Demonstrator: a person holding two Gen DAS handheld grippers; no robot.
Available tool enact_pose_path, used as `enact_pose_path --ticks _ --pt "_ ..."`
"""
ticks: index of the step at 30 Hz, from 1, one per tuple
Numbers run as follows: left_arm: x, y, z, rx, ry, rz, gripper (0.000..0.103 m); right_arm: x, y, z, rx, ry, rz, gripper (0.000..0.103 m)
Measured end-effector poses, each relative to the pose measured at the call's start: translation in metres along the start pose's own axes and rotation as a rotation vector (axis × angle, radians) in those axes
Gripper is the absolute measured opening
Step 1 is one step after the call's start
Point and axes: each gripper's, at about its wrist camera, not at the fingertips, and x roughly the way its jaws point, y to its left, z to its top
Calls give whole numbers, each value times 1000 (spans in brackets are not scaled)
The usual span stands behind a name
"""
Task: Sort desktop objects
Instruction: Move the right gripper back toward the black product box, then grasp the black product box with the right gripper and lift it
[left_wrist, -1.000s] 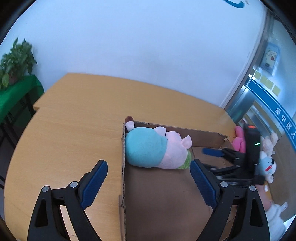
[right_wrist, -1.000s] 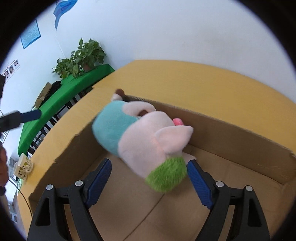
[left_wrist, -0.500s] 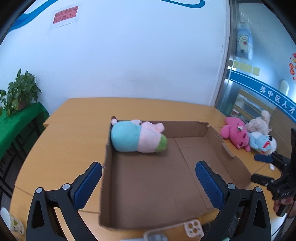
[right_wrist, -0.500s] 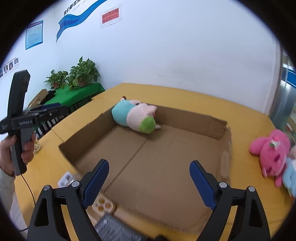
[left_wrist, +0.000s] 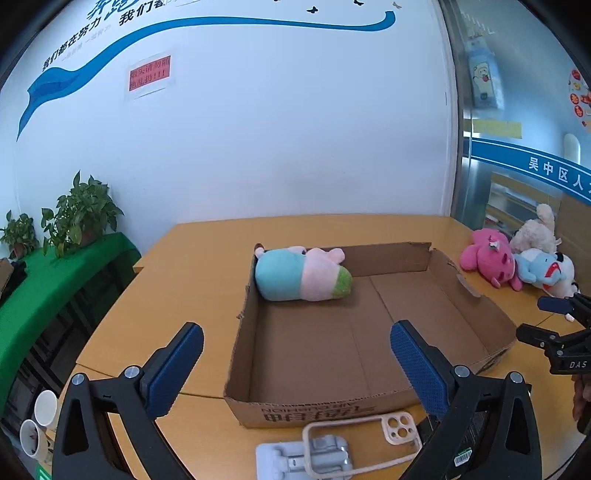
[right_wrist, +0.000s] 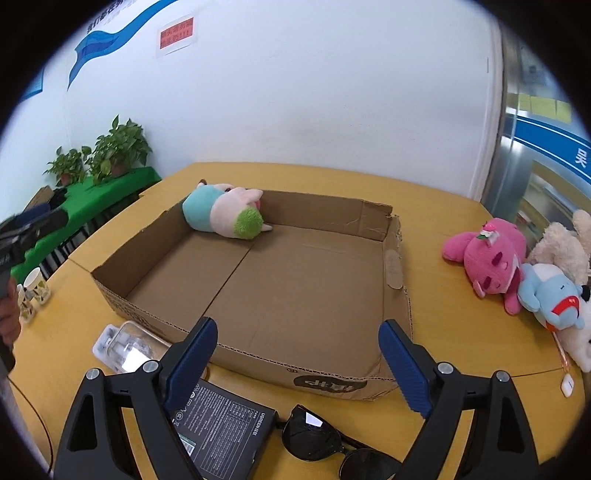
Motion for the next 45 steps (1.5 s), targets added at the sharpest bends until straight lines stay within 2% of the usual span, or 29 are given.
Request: enact_pose_path --ticks 8,11,15,18,21,23,28,29,31,32,35,39,41,45 --pt "-1 -21 -10 -43 14 -52 102 -11 0 -8 -48 -18 -6 89" --pt "7 -26 -17 -58 44 -93 102 -12 -4 -18 -43 -1 39 90" --pt "24 -36 -34 -73 148 -219 102 -11 -1 -53 -78 55 176 89" --pt "35 -50 -53 -46 234 -293 102 -9 4 -86 -93 127 279 89" --pt "46 -64 -74 -35 309 -354 102 0 4 -110 -27 192 354 90" --pt "55 -75 -87 -42 358 -399 102 7 5 -117 7 224 384 90" --pt "75 -98 -109 -44 441 -496 98 21 29 -124 -48 222 398 89" --pt "78 -102 -113 -47 458 -514 96 25 34 -125 -53 227 411 89" --pt "85 -111 -121 -50 506 -569 81 29 45 -130 -90 209 406 91" --pt "88 -114 -125 -56 528 -585 78 31 46 -131 -94 208 410 91" --pt "90 -118 -137 -89 567 -603 72 34 45 -141 -48 232 457 91" --pt "78 -119 -147 -84 561 -607 71 19 52 -154 -83 232 471 91" --pt "71 -119 -149 -70 566 -595 73 12 53 -159 -78 242 509 91" --pt "56 -111 -157 -108 624 -632 71 1 48 -164 -93 245 561 91"
